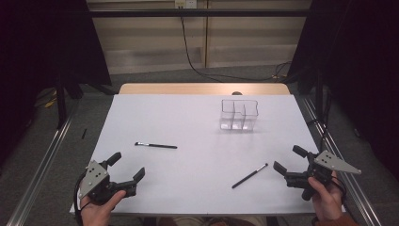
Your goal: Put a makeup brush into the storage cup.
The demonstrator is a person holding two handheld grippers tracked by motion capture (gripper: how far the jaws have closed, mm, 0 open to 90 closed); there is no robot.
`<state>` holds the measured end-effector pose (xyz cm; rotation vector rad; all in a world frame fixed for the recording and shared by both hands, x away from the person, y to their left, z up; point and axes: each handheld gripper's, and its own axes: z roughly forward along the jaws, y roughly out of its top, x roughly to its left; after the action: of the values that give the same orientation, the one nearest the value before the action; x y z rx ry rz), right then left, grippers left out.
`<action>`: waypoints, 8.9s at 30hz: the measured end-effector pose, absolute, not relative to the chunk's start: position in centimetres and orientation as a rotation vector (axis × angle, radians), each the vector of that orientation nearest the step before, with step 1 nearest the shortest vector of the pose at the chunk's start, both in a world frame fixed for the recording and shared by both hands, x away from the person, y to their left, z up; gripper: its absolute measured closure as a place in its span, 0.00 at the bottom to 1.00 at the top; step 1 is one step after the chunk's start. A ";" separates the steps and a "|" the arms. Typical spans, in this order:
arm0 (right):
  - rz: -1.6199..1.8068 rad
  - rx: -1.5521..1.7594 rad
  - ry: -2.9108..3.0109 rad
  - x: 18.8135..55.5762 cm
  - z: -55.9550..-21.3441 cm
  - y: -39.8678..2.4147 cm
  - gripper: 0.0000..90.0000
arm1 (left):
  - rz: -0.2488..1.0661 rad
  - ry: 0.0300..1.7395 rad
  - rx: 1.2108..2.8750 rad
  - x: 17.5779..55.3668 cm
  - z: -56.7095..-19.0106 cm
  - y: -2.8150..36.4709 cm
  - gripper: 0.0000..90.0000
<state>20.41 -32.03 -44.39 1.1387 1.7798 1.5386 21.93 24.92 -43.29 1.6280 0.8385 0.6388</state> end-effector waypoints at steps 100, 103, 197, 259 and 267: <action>1.594 1.151 1.777 20.9 -44.5 -31.6 0.00 | 0.409 0.778 2.099 35.4 -37.6 20.1 0.03; 1.594 1.150 1.775 20.9 -44.5 -31.6 0.00 | 0.427 0.757 2.156 35.8 -37.4 19.8 0.05; 1.563 1.163 1.831 20.7 -44.8 -31.4 0.00 | 0.015 0.680 2.865 42.1 -44.5 18.0 0.93; 1.565 1.180 1.817 20.9 -44.8 -31.4 0.00 | 0.232 0.862 1.991 37.5 -39.7 21.7 0.93; 1.566 1.179 1.815 20.9 -44.7 -31.4 0.00 | 0.271 0.838 1.948 36.4 -39.4 21.9 0.93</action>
<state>20.92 -31.35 -44.75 1.1791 1.8146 1.5660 36.38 21.85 -39.37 1.9479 0.8377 0.2707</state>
